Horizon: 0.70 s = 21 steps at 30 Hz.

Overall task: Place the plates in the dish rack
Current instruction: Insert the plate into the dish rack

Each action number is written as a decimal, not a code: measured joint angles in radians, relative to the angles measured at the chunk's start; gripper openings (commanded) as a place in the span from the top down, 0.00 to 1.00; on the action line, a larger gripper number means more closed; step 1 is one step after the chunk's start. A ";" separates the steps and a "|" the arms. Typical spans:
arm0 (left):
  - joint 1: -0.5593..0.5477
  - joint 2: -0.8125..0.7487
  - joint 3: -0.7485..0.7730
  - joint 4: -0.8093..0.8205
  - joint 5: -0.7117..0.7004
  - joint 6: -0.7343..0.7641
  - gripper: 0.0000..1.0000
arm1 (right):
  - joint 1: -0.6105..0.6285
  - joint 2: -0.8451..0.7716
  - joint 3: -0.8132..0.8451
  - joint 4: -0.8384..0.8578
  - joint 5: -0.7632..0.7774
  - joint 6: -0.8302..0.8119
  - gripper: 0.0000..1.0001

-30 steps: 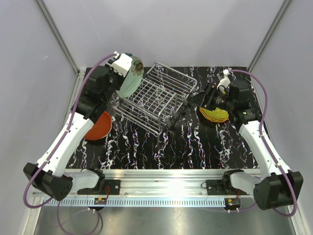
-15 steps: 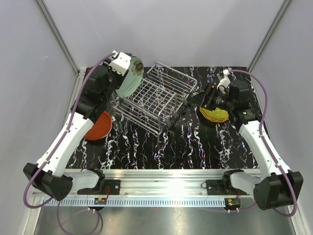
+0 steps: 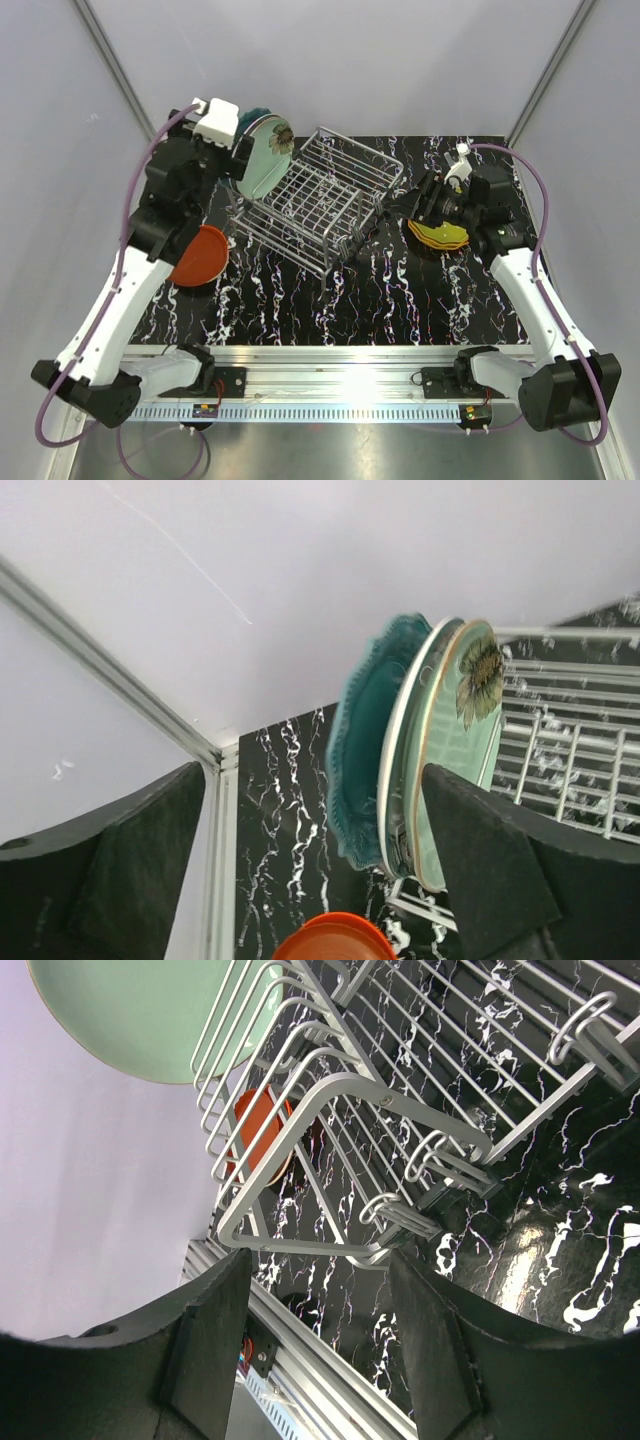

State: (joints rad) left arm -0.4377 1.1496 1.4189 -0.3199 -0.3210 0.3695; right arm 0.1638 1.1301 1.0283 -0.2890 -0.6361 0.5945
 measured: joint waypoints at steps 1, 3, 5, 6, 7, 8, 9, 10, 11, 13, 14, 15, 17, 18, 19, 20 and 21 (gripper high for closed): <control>0.000 -0.024 0.000 -0.005 -0.007 -0.022 0.04 | 0.000 -0.003 0.000 -0.002 0.006 0.000 0.35; 0.000 -0.078 -0.005 -0.008 -0.018 -0.062 0.01 | 0.000 -0.011 0.000 -0.006 0.023 0.000 0.34; 0.000 -0.147 -0.026 -0.006 -0.026 -0.116 0.01 | 0.000 -0.021 0.000 -0.018 0.048 -0.001 0.34; 0.000 -0.191 -0.052 0.011 -0.026 -0.151 0.01 | 0.000 -0.026 0.000 -0.027 0.071 -0.001 0.33; 0.000 -0.239 -0.088 0.021 -0.024 -0.183 0.01 | 0.000 -0.031 0.000 -0.040 0.101 -0.001 0.33; 0.000 -0.277 -0.125 0.030 -0.021 -0.206 0.01 | 0.000 -0.034 0.000 -0.052 0.126 -0.002 0.33; 0.000 -0.329 -0.169 0.032 -0.017 -0.235 0.01 | 0.000 -0.037 0.000 -0.069 0.163 -0.003 0.32; 0.000 -0.371 -0.205 0.030 -0.015 -0.260 0.01 | 0.000 -0.037 0.001 -0.086 0.208 -0.003 0.31; 0.000 -0.405 -0.238 0.029 -0.014 -0.285 0.01 | 0.000 -0.037 0.002 -0.107 0.252 -0.004 0.30; 0.000 -0.459 -0.301 0.035 -0.018 -0.328 0.01 | -0.005 -0.035 0.002 -0.145 0.331 -0.003 0.30; 0.000 -0.476 -0.328 0.037 -0.019 -0.342 0.01 | -0.010 -0.033 0.002 -0.163 0.365 -0.002 0.30; 0.000 -0.497 -0.365 0.037 -0.021 -0.353 0.01 | -0.020 -0.031 0.002 -0.180 0.398 0.001 0.30; 0.000 -0.525 -0.423 0.034 -0.021 -0.367 0.01 | -0.055 -0.025 0.000 -0.196 0.447 0.014 0.31; 0.000 -0.535 -0.445 0.031 -0.021 -0.372 0.01 | -0.082 -0.023 -0.004 -0.198 0.463 0.022 0.32; 0.000 -0.542 -0.461 0.030 -0.021 -0.375 0.01 | -0.109 -0.022 -0.012 -0.196 0.480 0.032 0.33; 0.000 -0.552 -0.480 0.029 -0.021 -0.380 0.01 | -0.139 -0.021 -0.024 -0.195 0.496 0.042 0.33; 0.000 -0.561 -0.493 0.029 -0.021 -0.383 0.01 | -0.164 -0.019 -0.035 -0.194 0.509 0.048 0.34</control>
State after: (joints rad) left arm -0.4374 0.5884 0.9257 -0.2913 -0.3424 -0.0132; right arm 0.0002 1.1107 0.9928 -0.4831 -0.1268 0.6430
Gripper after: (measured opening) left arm 0.987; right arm 0.674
